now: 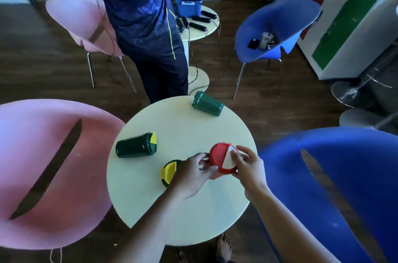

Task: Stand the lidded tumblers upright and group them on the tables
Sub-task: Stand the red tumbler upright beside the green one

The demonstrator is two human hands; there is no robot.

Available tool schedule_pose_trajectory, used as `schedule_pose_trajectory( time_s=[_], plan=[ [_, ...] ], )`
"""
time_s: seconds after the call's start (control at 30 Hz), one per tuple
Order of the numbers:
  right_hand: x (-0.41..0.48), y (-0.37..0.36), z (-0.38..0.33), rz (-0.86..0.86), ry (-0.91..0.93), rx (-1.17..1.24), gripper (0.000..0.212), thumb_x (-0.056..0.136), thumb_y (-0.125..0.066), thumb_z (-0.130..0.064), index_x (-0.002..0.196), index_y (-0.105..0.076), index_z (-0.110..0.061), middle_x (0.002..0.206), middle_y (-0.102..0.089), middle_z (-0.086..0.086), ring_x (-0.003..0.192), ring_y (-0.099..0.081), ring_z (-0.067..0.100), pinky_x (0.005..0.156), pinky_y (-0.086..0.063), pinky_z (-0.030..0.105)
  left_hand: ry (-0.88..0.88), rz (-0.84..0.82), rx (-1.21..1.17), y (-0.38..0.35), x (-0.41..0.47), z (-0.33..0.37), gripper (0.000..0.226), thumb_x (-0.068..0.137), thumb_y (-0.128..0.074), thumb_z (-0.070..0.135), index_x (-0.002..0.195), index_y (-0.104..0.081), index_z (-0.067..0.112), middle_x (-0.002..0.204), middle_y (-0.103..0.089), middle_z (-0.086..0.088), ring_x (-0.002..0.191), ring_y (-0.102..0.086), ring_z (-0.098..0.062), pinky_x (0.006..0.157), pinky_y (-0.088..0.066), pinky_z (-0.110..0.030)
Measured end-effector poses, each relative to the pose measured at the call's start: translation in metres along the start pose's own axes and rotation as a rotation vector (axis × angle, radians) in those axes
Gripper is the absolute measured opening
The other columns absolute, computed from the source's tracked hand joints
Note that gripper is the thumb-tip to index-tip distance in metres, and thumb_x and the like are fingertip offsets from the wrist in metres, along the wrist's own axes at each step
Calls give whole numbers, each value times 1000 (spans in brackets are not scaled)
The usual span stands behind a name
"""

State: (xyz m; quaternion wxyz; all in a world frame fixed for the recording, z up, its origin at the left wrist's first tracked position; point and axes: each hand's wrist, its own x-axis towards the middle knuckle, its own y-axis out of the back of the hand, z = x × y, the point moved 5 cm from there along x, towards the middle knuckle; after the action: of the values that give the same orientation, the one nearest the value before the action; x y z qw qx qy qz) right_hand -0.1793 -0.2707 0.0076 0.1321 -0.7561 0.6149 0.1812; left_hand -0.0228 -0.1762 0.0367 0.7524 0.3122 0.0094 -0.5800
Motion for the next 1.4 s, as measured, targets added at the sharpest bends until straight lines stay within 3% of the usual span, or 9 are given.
schedule_pose_trajectory(
  time_s=[0.1,0.23,0.33,0.47,0.83,0.97,1.07,1.17,1.4],
  plan=[
    [15,-5,3,-23,-48,-34,18,92,-65,-21,108,-70,-15,100,-75,6,89,-71,18,80,-61,46,85,13,33,2,18,-3,38,79,-70,46,111,-72,26,105,-77,6,90,-72,-16,84,-57,-32],
    [34,-16,10,-35,-83,-67,19,91,-67,-24,106,-69,-11,98,-72,5,86,-69,17,79,-62,44,214,2,-8,7,41,-7,35,67,-65,42,92,-73,20,78,-74,-4,66,-58,-21,65,-49,-35],
    [44,-27,19,-49,-95,-59,21,90,-69,-27,102,-67,-11,100,-70,8,89,-70,23,75,-62,41,255,19,26,12,56,-9,34,69,-63,42,91,-74,19,84,-77,-8,76,-71,-29,75,-57,-42],
    [55,-35,28,-61,-88,-118,21,88,-71,-30,99,-67,-13,99,-71,8,84,-71,22,77,-62,47,306,41,64,15,68,-14,22,75,-65,35,84,-74,17,84,-78,-9,86,-74,-29,75,-57,-37],
    [62,-51,30,-161,-85,-268,25,85,-74,-30,100,-62,-15,96,-68,0,74,-69,17,79,-61,48,354,60,90,24,80,-41,37,69,-57,36,86,-71,7,87,-77,-14,83,-74,-33,83,-60,-47],
    [60,-47,26,-180,-60,-320,34,88,-66,-45,109,-58,-21,101,-69,-2,90,-66,21,78,-56,38,320,104,167,29,74,-32,22,82,-64,34,69,-54,19,77,-66,-9,72,-50,-27,68,-43,-31],
    [50,-38,30,-140,-103,-266,33,92,-54,-51,109,-57,-24,106,-67,-1,94,-63,20,83,-53,40,236,148,215,43,65,-28,12,90,-66,35,87,-56,30,92,-59,-1,86,-54,-23,76,-39,-27],
    [30,-33,46,-112,-203,-197,26,99,-46,-40,110,-56,-19,105,-65,3,91,-65,22,86,-52,43,210,110,241,57,48,-43,48,90,-68,39,134,-57,22,138,-60,0,123,-59,-20,90,-41,-24],
    [-27,-73,77,-377,-302,-248,21,99,-49,-20,110,-65,-15,103,-69,2,87,-64,17,72,-46,28,138,-196,223,54,-2,-93,101,79,-84,31,158,-21,27,161,-23,2,148,-24,-13,112,-23,-21]
  ],
)
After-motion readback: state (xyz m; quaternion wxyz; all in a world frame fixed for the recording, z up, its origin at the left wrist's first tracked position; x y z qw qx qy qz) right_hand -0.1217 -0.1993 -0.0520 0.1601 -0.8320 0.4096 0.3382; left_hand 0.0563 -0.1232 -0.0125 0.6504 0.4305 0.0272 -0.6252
